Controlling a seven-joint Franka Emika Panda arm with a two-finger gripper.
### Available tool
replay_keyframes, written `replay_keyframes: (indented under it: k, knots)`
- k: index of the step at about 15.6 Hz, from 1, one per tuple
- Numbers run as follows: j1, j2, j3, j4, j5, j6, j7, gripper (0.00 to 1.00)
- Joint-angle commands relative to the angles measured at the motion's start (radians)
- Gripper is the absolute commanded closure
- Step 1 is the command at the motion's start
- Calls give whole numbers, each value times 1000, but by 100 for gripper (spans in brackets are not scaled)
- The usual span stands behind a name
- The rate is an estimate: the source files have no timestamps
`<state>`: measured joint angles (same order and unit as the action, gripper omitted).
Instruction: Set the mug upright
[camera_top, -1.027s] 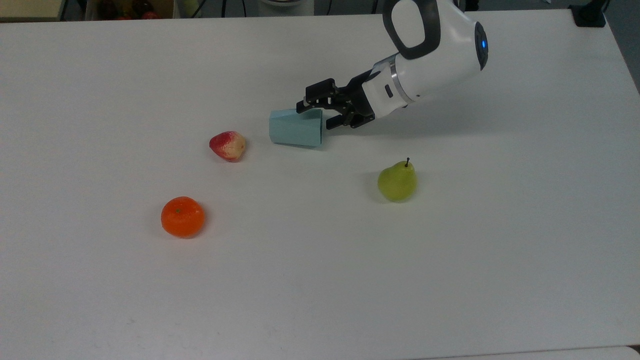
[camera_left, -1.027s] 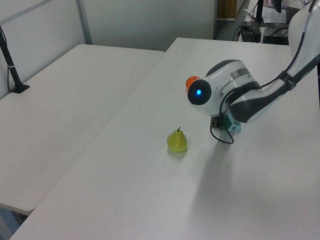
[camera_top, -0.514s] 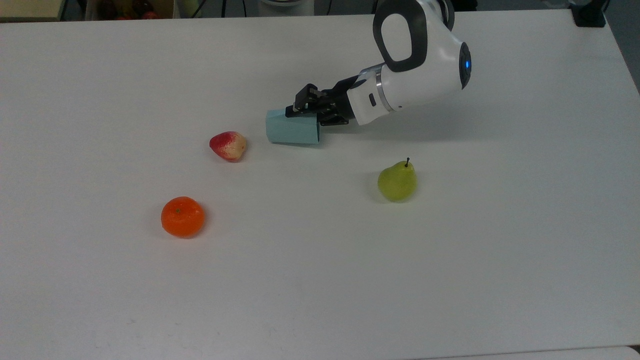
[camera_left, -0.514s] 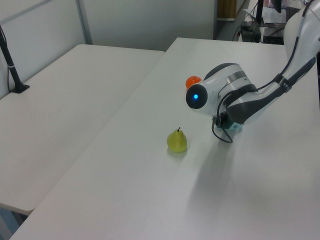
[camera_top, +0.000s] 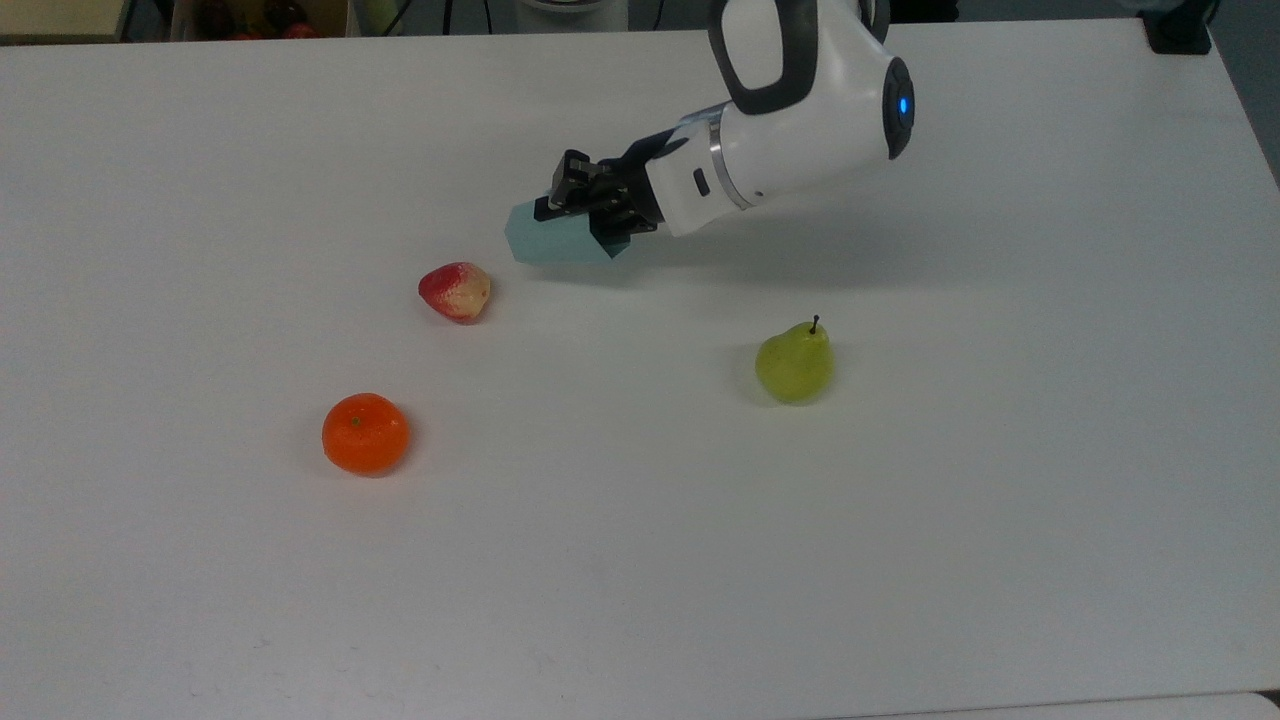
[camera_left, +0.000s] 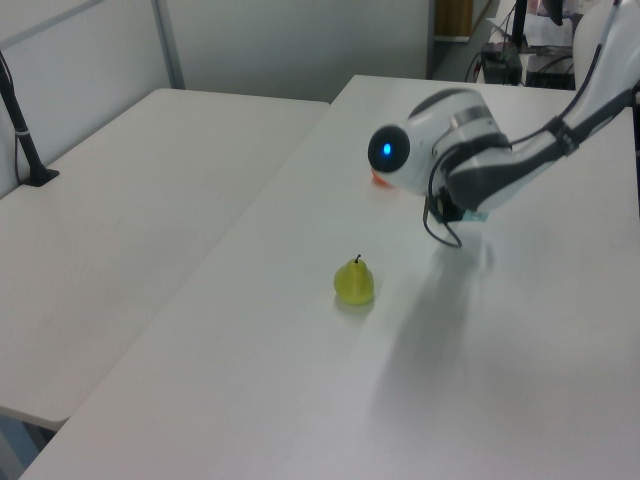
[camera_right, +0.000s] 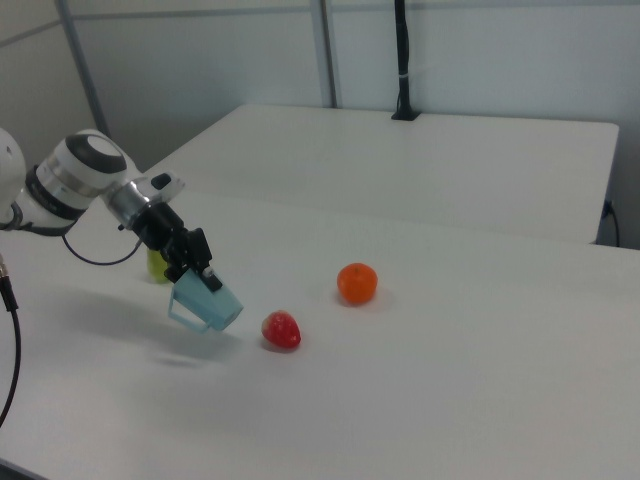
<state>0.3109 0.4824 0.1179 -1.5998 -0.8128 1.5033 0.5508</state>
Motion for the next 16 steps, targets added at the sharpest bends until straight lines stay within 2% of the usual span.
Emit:
replay_keyframes:
  k: [1, 6, 10, 11, 16]
  knots:
    - [-36, -85, 0, -3, 147, 38, -121, 100]
    - [-70, -91, 2, -3, 427, 300, -196, 100]
    - [-128, -90, 2, -14, 662, 402, -437, 100]
    - [-137, -90, 2, -14, 685, 405, -489, 100]
    - [-171, -87, -1, -26, 681, 411, -716, 98]
